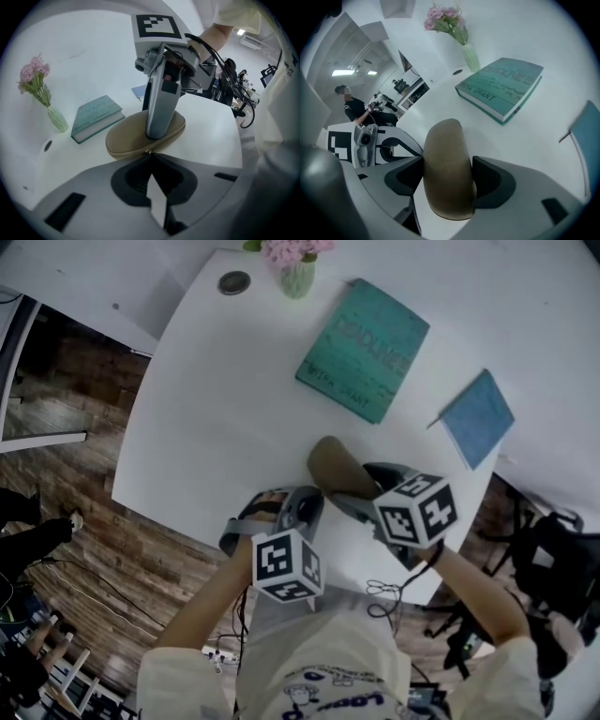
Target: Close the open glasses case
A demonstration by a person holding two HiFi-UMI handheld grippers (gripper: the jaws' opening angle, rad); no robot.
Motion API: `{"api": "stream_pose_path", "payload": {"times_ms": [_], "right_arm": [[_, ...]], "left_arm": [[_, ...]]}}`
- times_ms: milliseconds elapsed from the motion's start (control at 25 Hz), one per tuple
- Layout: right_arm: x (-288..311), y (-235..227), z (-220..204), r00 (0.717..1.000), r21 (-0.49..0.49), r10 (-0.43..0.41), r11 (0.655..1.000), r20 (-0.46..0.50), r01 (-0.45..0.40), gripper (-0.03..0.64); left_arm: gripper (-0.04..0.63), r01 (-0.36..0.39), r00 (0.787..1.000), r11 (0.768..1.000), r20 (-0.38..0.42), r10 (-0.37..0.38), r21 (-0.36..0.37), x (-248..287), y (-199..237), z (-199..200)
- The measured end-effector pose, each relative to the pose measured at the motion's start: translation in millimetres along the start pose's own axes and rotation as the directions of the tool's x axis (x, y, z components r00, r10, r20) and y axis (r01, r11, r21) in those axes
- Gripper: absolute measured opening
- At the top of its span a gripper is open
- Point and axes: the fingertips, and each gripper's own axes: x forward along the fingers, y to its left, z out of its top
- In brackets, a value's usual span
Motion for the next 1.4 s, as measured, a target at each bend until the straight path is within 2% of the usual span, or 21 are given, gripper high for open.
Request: {"api": "stream_pose_path", "payload": {"times_ms": [120, 200, 360, 480, 600, 760, 920, 1120, 1280, 1400], "right_arm": [[3, 3, 5, 0.999, 0.131, -0.008, 0.991, 0.044, 0.002, 0.316], [5, 1, 13, 0.997, 0.206, -0.023, 0.978, 0.079, 0.006, 0.316], [6, -2, 25, 0.986, 0.371, -0.071, 0.929, 0.152, 0.010, 0.316], [5, -5, 32, 0.971, 0.538, -0.102, 0.842, 0.216, -0.032, 0.316], [5, -6, 37, 0.954, 0.661, -0.141, 0.747, 0.265, -0.072, 0.316], [8, -4, 45, 0.937, 0.759, -0.163, 0.636, 0.310, -0.140, 0.316], [10, -1, 48, 0.922, 0.808, -0.172, 0.555, 0.346, -0.200, 0.316], [8, -4, 52, 0.898, 0.853, -0.186, 0.433, 0.400, -0.290, 0.316], [10, -5, 55, 0.879, 0.868, -0.214, 0.371, 0.426, -0.330, 0.316], [11, -3, 58, 0.865, 0.876, -0.225, 0.305, 0.448, -0.374, 0.316]], "left_arm": [[0.002, 0.041, 0.999, 0.999, 0.014, -0.042, 0.026, 0, -20, 7], [0.002, 0.043, 0.999, 0.998, 0.016, -0.044, 0.045, 4, -35, 13], [0.002, 0.009, 1.000, 1.000, 0.025, -0.008, -0.022, 5, -36, 11], [0.002, -0.050, 0.999, 0.997, 0.017, 0.051, -0.061, 0, -22, 3], [0.002, -0.091, 0.996, 0.994, 0.001, 0.091, -0.062, -5, -12, -6], [0.002, -0.062, 0.998, 0.996, 0.006, 0.062, -0.070, -5, -21, -11], [0.002, -0.060, 0.997, 0.989, 0.031, 0.065, -0.137, -5, -15, -16], [0.002, -0.091, 0.993, 0.977, 0.051, 0.102, -0.194, -6, 2, -23], [0.002, -0.107, 0.990, 0.972, 0.063, 0.123, -0.211, -6, 6, -25], [0.002, -0.088, 0.991, 0.972, 0.076, 0.107, -0.218, -2, -1, -22]]}}
